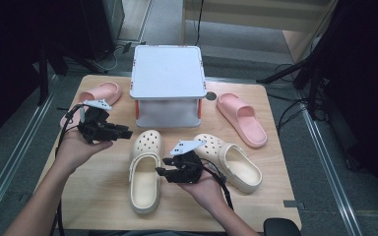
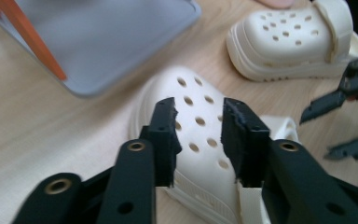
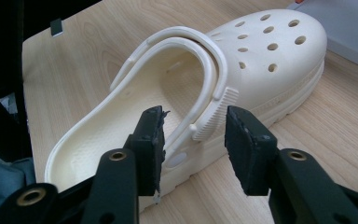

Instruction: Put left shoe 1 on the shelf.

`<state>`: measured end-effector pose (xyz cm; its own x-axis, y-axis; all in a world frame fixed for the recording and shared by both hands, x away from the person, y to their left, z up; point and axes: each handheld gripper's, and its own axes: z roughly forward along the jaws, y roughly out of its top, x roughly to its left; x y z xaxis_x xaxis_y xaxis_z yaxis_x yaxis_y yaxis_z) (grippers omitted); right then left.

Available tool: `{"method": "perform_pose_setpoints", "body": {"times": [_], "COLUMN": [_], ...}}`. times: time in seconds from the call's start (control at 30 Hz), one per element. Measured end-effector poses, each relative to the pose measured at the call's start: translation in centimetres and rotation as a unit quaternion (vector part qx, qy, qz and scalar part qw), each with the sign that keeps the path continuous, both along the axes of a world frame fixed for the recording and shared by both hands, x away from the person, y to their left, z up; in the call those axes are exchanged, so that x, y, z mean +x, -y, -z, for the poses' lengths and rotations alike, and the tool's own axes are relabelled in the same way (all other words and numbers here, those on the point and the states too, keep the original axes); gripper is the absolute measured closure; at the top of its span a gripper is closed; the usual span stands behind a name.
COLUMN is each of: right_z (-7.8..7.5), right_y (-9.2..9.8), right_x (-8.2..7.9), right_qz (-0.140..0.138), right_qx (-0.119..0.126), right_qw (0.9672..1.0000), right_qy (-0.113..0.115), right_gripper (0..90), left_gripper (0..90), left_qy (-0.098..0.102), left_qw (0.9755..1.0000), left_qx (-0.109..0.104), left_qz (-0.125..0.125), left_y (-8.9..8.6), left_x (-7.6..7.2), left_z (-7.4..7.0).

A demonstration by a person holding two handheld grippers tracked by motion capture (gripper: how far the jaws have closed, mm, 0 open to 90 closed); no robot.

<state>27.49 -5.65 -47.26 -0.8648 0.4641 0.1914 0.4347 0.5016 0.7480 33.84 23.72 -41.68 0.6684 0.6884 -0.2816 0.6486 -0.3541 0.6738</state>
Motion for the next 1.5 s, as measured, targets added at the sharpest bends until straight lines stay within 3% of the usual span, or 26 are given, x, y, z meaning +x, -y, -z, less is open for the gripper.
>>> {"method": "perform_pose_setpoints", "body": {"times": [0.23, 0.67, 0.87, 1.03, 1.23, 1.3, 1.5], "right_z": [-0.1, 0.4, 0.8, 1.3, 1.4, 1.3, 0.9], "right_y": [-0.2, -1.6, -2.5, -3.3, -4.3, -4.5, -5.7], "right_x": [-0.5, -0.7, -0.3, 0.4, 1.3, 1.7, 2.3], "right_qz": [0.005, 0.029, 0.049, 0.067, 0.096, 0.099, 0.103], "right_qx": [-0.001, -0.010, -0.022, -0.029, -0.053, -0.051, -0.083], "right_qw": [1.0000, 0.9993, 0.9982, 0.9969, 0.9940, 0.9937, 0.9905], "right_qy": [0.008, -0.022, -0.027, -0.030, -0.010, 0.004, 0.035], "right_gripper": [47.1, 42.3, 37.5, 38.5, 43.3, 43.6, 50.0], "left_gripper": [77.4, 83.5, 83.1, 83.0, 82.6, 82.6, 84.2], "left_qy": [0.012, 0.030, 0.040, 0.044, 0.048, 0.053, 0.054], "left_qw": [0.9998, 0.9994, 0.9991, 0.9989, 0.9986, 0.9982, 0.9981], "left_qx": [0.016, 0.019, 0.008, 0.019, 0.021, 0.027, 0.027], "left_qz": [0.002, 0.003, 0.008, 0.005, 0.002, -0.004, -0.010], "left_y": [0.1, 0.6, 1.2, 1.7, 1.8, 1.7, 1.6], "left_x": [1.9, 6.7, 8.6, 9.8, 10.4, 10.3, 10.4], "left_z": [-2.2, -4.7, -5.1, -4.7, -4.2, -4.2, -4.1]}}
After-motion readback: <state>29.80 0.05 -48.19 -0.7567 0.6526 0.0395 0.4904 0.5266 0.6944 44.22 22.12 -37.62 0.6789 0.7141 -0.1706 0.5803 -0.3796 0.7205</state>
